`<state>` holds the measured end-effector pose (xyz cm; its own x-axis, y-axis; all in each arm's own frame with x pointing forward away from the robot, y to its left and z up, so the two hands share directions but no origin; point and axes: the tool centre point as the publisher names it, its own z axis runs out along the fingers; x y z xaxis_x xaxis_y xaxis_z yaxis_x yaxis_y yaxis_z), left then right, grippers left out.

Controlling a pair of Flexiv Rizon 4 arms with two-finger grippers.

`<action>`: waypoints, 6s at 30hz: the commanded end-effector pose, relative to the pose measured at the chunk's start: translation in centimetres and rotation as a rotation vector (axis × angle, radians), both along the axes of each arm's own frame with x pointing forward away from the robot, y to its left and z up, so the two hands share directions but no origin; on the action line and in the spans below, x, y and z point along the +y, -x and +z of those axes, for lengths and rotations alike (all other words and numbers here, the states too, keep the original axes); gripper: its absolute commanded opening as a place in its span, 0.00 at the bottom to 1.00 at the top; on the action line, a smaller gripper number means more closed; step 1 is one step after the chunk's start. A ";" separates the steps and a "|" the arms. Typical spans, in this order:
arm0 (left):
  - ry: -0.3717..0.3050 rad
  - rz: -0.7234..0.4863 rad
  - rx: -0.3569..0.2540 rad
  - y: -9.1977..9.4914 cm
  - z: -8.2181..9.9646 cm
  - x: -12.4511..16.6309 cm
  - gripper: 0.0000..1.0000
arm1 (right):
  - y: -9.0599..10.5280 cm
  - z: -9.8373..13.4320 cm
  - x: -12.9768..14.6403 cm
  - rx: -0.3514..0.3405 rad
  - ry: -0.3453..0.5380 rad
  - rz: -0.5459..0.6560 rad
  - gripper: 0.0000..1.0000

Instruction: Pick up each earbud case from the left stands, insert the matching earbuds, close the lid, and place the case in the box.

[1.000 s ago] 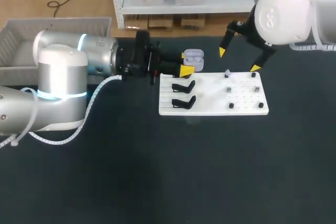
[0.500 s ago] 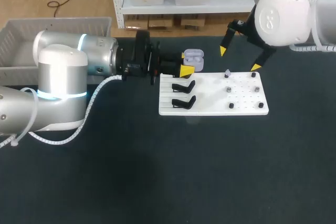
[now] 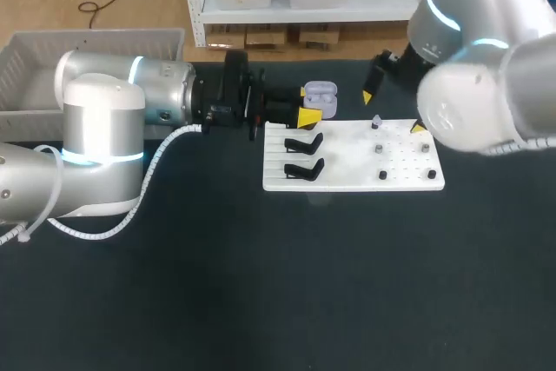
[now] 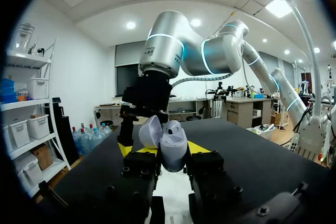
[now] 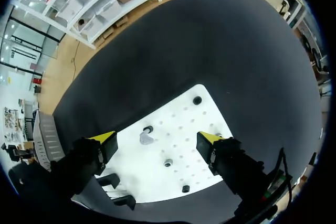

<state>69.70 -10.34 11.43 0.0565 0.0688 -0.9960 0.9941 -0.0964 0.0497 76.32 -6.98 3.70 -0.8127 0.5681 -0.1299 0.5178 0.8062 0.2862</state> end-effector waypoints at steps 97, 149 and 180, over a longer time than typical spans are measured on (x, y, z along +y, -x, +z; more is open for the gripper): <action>0.000 0.003 -0.001 0.1 0.0 0.0 0.00 | 4.8 5.8 0.0 -0.172 0.011 0.101 0.00; 0.000 0.003 -0.001 0.1 0.0 0.0 0.00 | 8.3 13.6 11.3 -0.069 0.046 0.654 0.00; 0.000 0.003 -0.001 0.1 0.0 0.0 0.00 | 7.1 12.7 13.5 -0.071 0.093 0.771 0.00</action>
<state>69.70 -10.33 11.43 0.0565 0.0689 -0.9960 0.9941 -0.0963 0.0497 69.05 6.50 16.51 -0.9613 -0.1692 -0.2176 -0.2156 0.9533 0.2113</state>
